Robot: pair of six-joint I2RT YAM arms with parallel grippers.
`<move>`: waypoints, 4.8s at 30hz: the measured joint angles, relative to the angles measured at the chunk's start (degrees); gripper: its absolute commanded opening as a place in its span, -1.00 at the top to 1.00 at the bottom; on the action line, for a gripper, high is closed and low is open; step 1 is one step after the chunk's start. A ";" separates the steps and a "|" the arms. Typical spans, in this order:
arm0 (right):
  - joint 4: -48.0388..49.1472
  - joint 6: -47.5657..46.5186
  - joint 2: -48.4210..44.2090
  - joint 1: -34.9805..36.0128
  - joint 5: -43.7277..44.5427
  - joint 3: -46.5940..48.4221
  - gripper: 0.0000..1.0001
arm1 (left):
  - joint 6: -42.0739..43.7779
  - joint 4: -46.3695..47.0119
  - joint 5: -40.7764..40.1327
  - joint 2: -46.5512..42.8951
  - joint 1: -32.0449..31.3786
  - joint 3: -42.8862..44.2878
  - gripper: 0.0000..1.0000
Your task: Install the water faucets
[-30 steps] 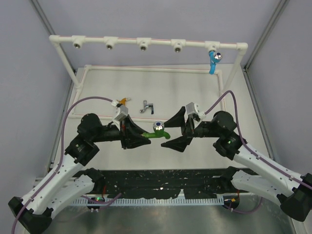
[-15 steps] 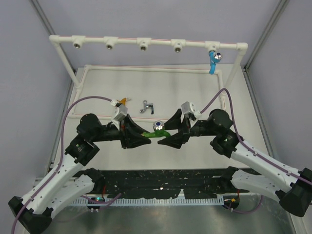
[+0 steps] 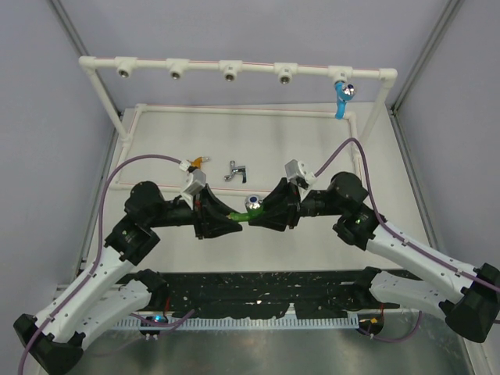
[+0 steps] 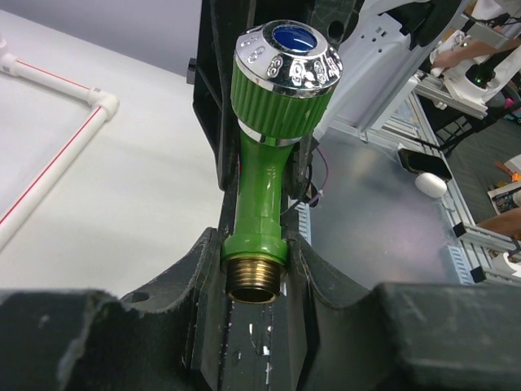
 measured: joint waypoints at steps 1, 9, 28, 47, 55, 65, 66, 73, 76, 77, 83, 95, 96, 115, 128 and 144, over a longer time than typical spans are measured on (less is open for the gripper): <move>-0.11 0.11 0.04 0.00 0.04 0.00 0.74 | 0.20 -0.35 -0.04 0.04 0.00 0.02 1.00; -2.36 -0.76 0.26 -0.59 1.90 -0.07 0.90 | 3.76 -5.42 -4.15 0.13 -0.04 1.31 -0.81; -16.41 -10.08 -10.32 -12.68 28.76 -9.86 0.90 | 2.58 -31.61 -38.58 26.16 25.81 19.91 -0.99; -17.11 -13.20 -13.57 -12.68 31.63 -13.05 0.89 | -0.09 -41.00 -48.74 66.69 43.65 42.47 -0.99; -16.98 -13.29 -13.84 -12.68 31.52 -13.31 0.89 | 0.87 -43.95 -49.09 70.55 43.65 42.47 -0.99; -16.76 -13.44 -14.86 -12.68 31.23 -13.88 0.89 | 1.07 -44.41 -47.21 70.64 44.50 42.42 -0.99; -16.76 -13.44 -15.08 -12.68 31.15 -13.88 0.89 | 1.11 -44.63 -47.06 70.64 44.50 42.66 -0.99; -16.76 -13.46 -15.19 -12.68 31.08 -13.90 0.90 | 1.73 -43.36 -47.23 70.71 44.52 46.60 -0.99; -16.76 -13.46 -15.17 -12.68 31.08 -13.90 0.90 | 2.32 -43.36 -47.10 72.15 44.81 49.03 -0.99; -16.76 -13.46 -15.17 -12.68 31.08 -13.90 0.90 | 2.40 -43.39 -46.95 73.24 44.94 50.05 -0.99; -16.76 -13.64 -15.04 -12.68 31.10 -13.92 0.90 | 2.40 -44.98 -44.65 79.67 45.79 51.34 -0.99; -17.20 -14.01 -15.45 -12.68 31.39 -13.94 0.89 | -1.29 -37.88 -36.28 66.07 46.80 30.86 -0.99; -17.44 -13.99 -15.85 -12.68 31.47 -13.94 0.90 | -2.03 -37.18 -35.45 64.32 46.80 28.24 -0.99; -21.73 -13.42 -22.51 -12.68 32.50 -12.11 0.89 | -16.13 -26.03 -24.94 24.79 43.63 -13.53 -0.99; -28.85 -14.14 -25.53 -12.68 33.66 -8.20 0.90 | -18.78 -39.78 -36.30 -2.58 36.98 -12.11 -0.99; -36.85 -17.38 -29.24 -12.68 35.39 -2.27 0.90 | 15.87 -51.32 -43.93 -4.33 36.92 38.82 -0.99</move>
